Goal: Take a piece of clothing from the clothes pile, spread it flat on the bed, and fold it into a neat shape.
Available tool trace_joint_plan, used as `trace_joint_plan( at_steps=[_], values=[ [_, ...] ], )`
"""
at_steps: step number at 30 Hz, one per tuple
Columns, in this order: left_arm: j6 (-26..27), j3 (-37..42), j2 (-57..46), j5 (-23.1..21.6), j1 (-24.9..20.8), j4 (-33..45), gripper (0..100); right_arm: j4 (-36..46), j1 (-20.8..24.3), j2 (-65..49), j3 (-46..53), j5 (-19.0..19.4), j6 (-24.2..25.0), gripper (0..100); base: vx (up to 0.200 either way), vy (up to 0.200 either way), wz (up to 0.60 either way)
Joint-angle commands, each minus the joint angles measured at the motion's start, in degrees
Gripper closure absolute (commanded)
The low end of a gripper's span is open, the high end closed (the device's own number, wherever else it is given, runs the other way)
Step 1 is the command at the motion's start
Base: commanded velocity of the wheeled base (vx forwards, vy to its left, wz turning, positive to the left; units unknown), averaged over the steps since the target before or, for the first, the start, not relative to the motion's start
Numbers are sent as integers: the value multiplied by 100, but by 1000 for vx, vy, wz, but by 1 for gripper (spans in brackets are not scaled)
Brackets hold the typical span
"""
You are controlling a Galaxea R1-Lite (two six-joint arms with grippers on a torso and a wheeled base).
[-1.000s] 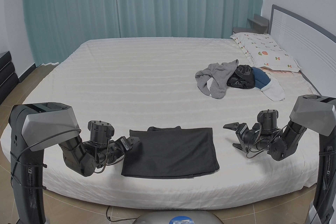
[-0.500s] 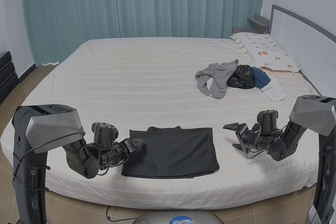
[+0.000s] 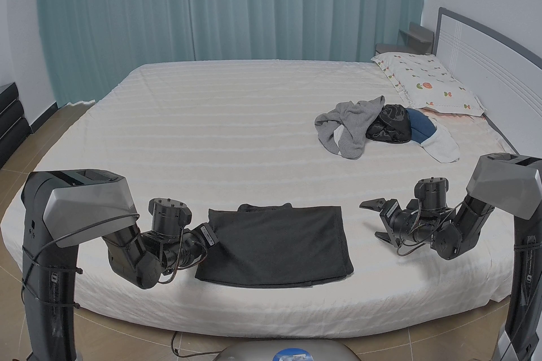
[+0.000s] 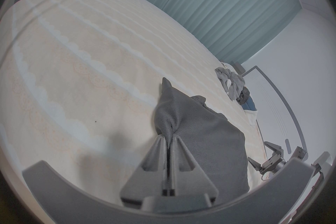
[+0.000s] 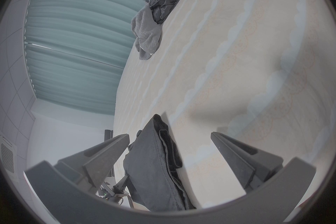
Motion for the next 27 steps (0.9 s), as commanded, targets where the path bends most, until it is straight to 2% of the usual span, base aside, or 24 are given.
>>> trace_joint_plan(
  at_steps=[1, 11, 22, 27],
  values=[
    [-59, 21, -15, 16, 9, -26, 100, 0, 3, 3, 0, -5, 2, 0, 0, 0, 0],
    [-86, 73, -24, 34, 9, -26, 100, 0, 3, 3, 8, -5, 2, 0, 0, 0, 0],
    [-341, 82, -59, 104, 9, -26, 100, 0, 12, 3, 8, -5, -7, 0, 0, 0, 0],
    [-349, 82, -51, 104, 26, -26, 100, 0, 12, 11, 8, -5, -7, 0, 0, 200, 0]
  ],
)
